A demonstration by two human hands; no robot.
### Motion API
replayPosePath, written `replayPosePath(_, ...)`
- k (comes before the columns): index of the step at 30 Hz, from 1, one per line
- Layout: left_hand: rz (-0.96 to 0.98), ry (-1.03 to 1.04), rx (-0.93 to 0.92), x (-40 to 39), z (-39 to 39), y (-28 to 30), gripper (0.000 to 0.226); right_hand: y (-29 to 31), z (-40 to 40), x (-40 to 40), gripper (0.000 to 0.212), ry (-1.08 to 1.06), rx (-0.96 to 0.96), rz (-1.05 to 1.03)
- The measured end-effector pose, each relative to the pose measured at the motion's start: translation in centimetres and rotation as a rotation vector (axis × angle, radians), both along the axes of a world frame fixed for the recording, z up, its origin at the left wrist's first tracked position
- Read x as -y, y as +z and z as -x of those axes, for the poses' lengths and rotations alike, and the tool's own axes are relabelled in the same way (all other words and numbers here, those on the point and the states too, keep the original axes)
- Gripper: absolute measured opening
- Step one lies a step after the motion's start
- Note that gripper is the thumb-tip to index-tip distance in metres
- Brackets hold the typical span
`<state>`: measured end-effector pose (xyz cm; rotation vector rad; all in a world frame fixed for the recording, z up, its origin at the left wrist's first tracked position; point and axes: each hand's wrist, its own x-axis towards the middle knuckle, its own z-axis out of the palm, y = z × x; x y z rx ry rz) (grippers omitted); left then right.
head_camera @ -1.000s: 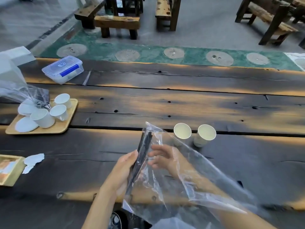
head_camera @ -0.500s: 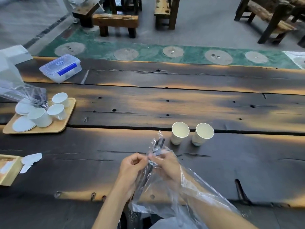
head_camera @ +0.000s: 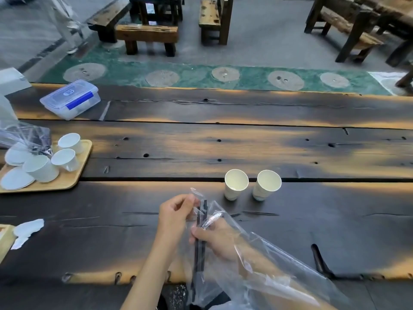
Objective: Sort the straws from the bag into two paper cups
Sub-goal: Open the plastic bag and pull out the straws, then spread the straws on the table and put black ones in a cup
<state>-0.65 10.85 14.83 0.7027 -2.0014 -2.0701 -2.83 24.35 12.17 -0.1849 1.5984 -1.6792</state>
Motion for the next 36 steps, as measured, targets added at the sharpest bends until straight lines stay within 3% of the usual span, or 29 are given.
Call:
replayPosePath(3, -0.136, 0.22, 0.007, 1.2, 0.7, -0.5, 0.025, 0.9, 0.5, -0.9, 0.011, -0.015, 0.041, 0.092)
replayPosePath(5, -0.207, 0.295, 0.063, 2.5, 0.7, -1.2, 0.026, 1.2, 0.9, -1.1, 0.021, -0.14, 0.056, 0.126)
replayPosePath(7, -0.285, 0.188, 0.077, 3.2, 0.3, -1.9, 0.029, 1.5, 1.2, -1.3, 0.031, -0.335, 0.129, 0.213)
replayPosePath(11, -0.158, -0.25, 0.176, 2.4, -0.8, -3.6, 0.029, 2.2, 2.2, -1.9, 0.014, -0.438, 0.334, 0.528)
replayPosePath(14, -0.198, -0.121, 0.16, 2.4, -0.9, -4.5, 0.016, 1.7, 2.9, -2.1, 0.013, -0.465, 0.36, 0.473)
replayPosePath(19, -0.256, 0.149, 0.176, 3.4, -0.9, -5.2, 0.018, 1.4, 5.2, -2.3, 0.018, -0.598, 0.515, 0.336)
replayPosePath(21, -0.354, 0.048, 0.201, 2.9, -1.3, -5.0, 0.02, 1.7, 5.3, -1.9, 0.023, -0.591, 0.519, 0.367)
replayPosePath(23, -0.369, -0.157, 0.271, 2.4, -1.7, -5.0, 0.037, 1.8, 5.0, -1.2, 0.025, -0.561, 0.475, 0.41)
replayPosePath(25, -0.369, -0.228, 0.287, 2.3, -2.1, -5.3, 0.05, 1.3, 4.9, -0.7, 0.022, -0.552, 0.414, 0.419)
replayPosePath(28, -0.379, 0.031, 0.228, 3.3, -2.5, -6.2, 0.035, 1.8, 6.1, -0.6, 0.042, -0.245, 0.344, 0.425)
replayPosePath(29, -0.366, 0.112, 0.225, 3.9, -2.6, -6.5, 0.029, 1.9, 6.6, -0.5, 0.037, -0.181, 0.289, 0.439)
replayPosePath(32, -0.349, 0.314, 0.24, 5.7, -3.1, -8.4, 0.02, 0.9, 6.6, -0.4, 0.008, -0.555, 0.362, 0.487)
replayPosePath(36, -0.414, 0.65, 0.273, 9.2, -4.6, -11.1, 0.015, 0.5, 8.3, -0.4, 0.022, -0.666, 0.257, 0.399)
